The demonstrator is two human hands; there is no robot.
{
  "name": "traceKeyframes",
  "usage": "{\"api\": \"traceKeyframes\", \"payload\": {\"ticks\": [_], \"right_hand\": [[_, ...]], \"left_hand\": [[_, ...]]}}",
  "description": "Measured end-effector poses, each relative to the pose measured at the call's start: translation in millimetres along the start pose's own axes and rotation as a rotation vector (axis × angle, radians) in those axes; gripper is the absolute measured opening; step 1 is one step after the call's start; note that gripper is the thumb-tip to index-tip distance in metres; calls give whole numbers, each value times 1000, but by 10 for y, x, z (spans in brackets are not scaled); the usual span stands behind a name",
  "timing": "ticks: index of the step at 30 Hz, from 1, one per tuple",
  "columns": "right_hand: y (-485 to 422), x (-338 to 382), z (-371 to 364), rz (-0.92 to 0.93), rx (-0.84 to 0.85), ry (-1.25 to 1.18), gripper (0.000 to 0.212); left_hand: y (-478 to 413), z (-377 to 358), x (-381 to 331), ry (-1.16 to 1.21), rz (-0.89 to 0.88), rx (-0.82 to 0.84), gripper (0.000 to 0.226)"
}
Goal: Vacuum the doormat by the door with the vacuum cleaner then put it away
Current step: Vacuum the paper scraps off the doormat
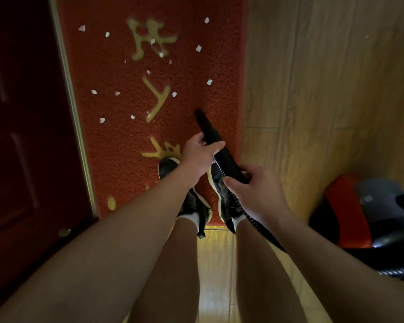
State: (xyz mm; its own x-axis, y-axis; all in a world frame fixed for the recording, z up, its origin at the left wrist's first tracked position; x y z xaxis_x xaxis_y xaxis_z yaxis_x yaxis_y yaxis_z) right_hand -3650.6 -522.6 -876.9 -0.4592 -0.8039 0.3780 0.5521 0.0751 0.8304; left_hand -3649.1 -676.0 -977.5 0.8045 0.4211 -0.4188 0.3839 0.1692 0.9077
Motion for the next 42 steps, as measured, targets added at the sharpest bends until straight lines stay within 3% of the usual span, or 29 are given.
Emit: {"api": "traceKeyframes", "payload": {"ticks": [8,17,26,42], "right_hand": [[-96,10,-7,-2,-9,-3,12],[-193,140,-37,46,5,9,11],[-334,304,-63,45,23,54,15],[-418,485,-155,60,46,109,15]], "left_hand": [[-70,-9,-108,8,-1,6,21],[-144,106,-215,26,-18,-15,34],[-225,243,-352,30,-28,-23,24],[-279,498,-381,55,-42,-37,34]]}}
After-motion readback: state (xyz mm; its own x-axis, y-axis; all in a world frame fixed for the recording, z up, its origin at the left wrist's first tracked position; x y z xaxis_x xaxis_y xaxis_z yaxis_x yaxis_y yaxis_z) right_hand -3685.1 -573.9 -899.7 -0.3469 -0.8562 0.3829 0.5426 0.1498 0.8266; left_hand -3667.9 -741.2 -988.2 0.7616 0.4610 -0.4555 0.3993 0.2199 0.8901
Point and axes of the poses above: each hand's wrist, its own y-axis away from the middle knuckle, its own z-axis out of the back of the hand, x = y × z, the point moved 5 cm from there along -y, towards the middle knuckle, and after that the axes turned 13 degrees about y, right-handed, at the moved point
